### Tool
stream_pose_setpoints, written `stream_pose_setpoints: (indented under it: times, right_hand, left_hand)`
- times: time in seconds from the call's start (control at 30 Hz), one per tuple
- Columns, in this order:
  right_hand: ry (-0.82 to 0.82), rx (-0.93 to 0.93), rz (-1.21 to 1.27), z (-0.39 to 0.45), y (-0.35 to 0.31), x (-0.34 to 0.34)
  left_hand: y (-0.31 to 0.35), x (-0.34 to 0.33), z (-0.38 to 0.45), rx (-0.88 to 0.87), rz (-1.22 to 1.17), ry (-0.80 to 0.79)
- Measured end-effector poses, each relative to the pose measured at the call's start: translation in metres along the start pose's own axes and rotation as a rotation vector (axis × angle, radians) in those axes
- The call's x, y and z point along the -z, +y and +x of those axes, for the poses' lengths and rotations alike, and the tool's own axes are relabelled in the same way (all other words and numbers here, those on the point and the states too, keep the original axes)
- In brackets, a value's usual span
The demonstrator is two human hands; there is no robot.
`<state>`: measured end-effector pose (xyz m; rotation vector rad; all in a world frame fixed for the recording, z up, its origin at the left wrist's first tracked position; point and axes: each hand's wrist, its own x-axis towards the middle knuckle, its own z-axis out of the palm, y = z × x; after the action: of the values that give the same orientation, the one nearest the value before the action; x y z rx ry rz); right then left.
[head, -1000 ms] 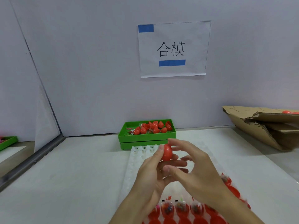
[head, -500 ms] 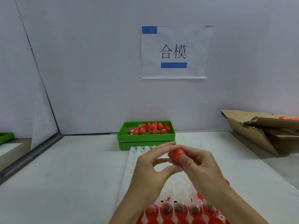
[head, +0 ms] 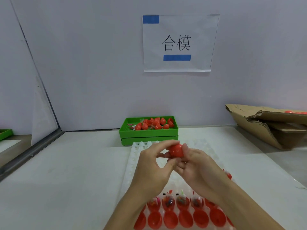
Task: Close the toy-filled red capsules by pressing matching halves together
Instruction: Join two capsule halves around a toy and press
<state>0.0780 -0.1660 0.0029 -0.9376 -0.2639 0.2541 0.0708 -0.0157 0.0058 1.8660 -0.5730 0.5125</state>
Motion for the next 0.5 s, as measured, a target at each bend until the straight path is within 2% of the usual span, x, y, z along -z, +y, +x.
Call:
stream_pose_setpoints:
  times: [0.27, 0.33, 0.4, 0.5]
  right_hand:
    - [0.058, -0.086, 0.036, -0.002, -0.002, -0.007]
    - [0.131, -0.072, -0.085, -0.001, -0.004, -0.004]
    - [0.225, 0.011, -0.333, 0.000, -0.005, -0.002]
    - [0.252, 0.160, -0.587, -0.001, -0.007, 0.002]
  left_hand:
    - [-0.002, -0.007, 0.000, 0.032, 0.077, 0.092]
    - [-0.004, -0.007, 0.000, 0.035, 0.111, 0.114]
    - [-0.004, -0.006, 0.000, 0.028, 0.151, 0.122]
    - [-0.002, -0.006, 0.000, 0.018, 0.195, 0.106]
